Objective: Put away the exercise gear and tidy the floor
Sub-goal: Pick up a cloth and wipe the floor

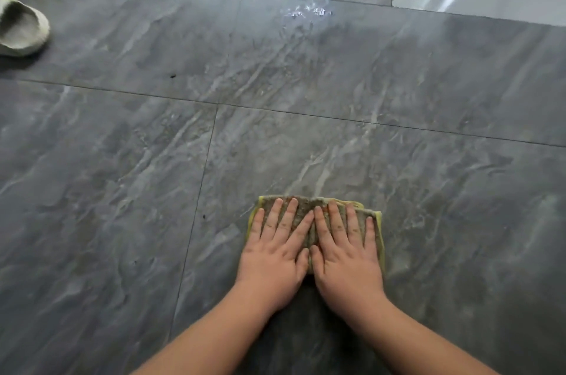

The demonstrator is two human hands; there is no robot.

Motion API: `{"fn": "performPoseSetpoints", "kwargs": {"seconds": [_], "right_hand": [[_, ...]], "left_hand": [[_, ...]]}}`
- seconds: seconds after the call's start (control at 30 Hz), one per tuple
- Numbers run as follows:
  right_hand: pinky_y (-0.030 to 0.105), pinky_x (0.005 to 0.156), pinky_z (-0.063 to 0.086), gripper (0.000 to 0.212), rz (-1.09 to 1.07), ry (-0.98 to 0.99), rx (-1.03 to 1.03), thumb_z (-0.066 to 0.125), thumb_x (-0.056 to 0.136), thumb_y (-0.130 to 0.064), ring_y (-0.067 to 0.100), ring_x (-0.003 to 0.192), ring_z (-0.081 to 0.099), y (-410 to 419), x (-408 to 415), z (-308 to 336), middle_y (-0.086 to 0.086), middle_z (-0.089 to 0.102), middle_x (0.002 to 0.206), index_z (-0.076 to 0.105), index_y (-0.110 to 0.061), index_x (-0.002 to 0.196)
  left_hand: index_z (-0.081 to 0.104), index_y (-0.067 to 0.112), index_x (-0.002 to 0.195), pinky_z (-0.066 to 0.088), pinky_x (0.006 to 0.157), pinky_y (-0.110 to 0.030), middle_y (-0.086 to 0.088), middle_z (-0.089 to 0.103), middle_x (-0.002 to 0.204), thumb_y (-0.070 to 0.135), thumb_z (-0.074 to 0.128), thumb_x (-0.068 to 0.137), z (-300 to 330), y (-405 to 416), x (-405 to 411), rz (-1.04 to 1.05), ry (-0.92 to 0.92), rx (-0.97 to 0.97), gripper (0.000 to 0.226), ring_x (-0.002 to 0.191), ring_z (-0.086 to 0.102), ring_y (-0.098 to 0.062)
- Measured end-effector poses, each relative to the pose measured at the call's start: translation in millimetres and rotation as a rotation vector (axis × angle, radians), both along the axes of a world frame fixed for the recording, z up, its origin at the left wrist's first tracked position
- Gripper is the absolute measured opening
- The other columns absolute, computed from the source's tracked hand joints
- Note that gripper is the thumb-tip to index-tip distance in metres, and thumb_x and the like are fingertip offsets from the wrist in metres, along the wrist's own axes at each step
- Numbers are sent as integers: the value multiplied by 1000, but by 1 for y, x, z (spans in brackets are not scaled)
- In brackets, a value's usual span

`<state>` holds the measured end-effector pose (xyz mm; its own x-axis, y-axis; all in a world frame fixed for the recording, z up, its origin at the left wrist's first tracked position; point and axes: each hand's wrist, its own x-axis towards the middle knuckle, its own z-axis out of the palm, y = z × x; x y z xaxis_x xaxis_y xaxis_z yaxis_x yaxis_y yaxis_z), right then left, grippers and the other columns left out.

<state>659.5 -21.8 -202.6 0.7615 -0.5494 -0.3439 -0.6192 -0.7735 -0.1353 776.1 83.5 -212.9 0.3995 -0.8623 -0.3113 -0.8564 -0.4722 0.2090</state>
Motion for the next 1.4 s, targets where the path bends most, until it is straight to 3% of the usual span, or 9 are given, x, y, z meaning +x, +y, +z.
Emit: {"fn": "performPoseSetpoints", "kwargs": {"seconds": [0.1, 0.2, 0.27, 0.43, 0.67, 1.1, 1.4], "right_hand": [[56, 119, 8, 68, -24, -37, -14, 36, 92, -46, 24, 151, 7, -24, 50, -5, 0, 13, 162, 20, -26, 155], [53, 120, -4, 67, -32, -55, -24, 27, 96, -47, 19, 151, -8, -61, 104, -7, -6, -8, 160, 5, -28, 156], [51, 119, -11, 65, -35, -52, -30, 22, 98, -48, 18, 150, -14, -92, 143, -6, -8, -19, 158, -4, -30, 155], [49, 119, -13, 63, -50, -66, -50, 18, 99, -47, 19, 150, -14, -178, 235, -7, -7, -13, 164, -6, -32, 156], [51, 118, -15, 63, -43, -21, -26, 15, 99, -46, 20, 149, -19, -255, 315, -6, -6, -16, 164, -10, -32, 155], [51, 117, -17, 62, -55, -42, -37, 13, 100, -44, 20, 149, -19, -241, 307, -7, -5, -17, 163, -11, -29, 155], [49, 119, -14, 65, 26, -43, 23, 18, 99, -47, 21, 150, -17, -118, 198, 0, -4, -13, 164, -8, -28, 156]], "left_hand": [[19, 32, 155, 7, 119, -53, -6, 12, 164, 48, 33, 91, -6, -23, 47, 33, -37, -18, 67, 151, 9, -28], [-5, 39, 152, -7, 120, -51, -1, -11, 163, 52, 16, 91, -7, -64, 108, -2, -73, 17, 66, 151, -13, -24], [-13, 39, 150, -12, 119, -50, 0, -15, 163, 54, 9, 91, -7, -97, 148, -2, -93, 12, 65, 150, -18, -22], [-10, 41, 153, -15, 118, -51, 2, -17, 164, 50, 20, 97, -5, -187, 231, 64, -109, 11, 63, 149, -20, -22], [-14, 36, 154, -16, 117, -52, 1, -22, 163, 48, 14, 99, 0, -267, 313, 12, -93, 89, 63, 148, -24, -22], [-14, 33, 154, -15, 118, -53, 0, -23, 162, 43, 18, 100, 9, -261, 299, 34, -62, 118, 63, 148, -23, -24], [-16, 24, 154, -14, 118, -52, -3, -23, 162, 40, 18, 101, 14, -130, 188, 6, -37, 166, 64, 147, -25, -24]]}}
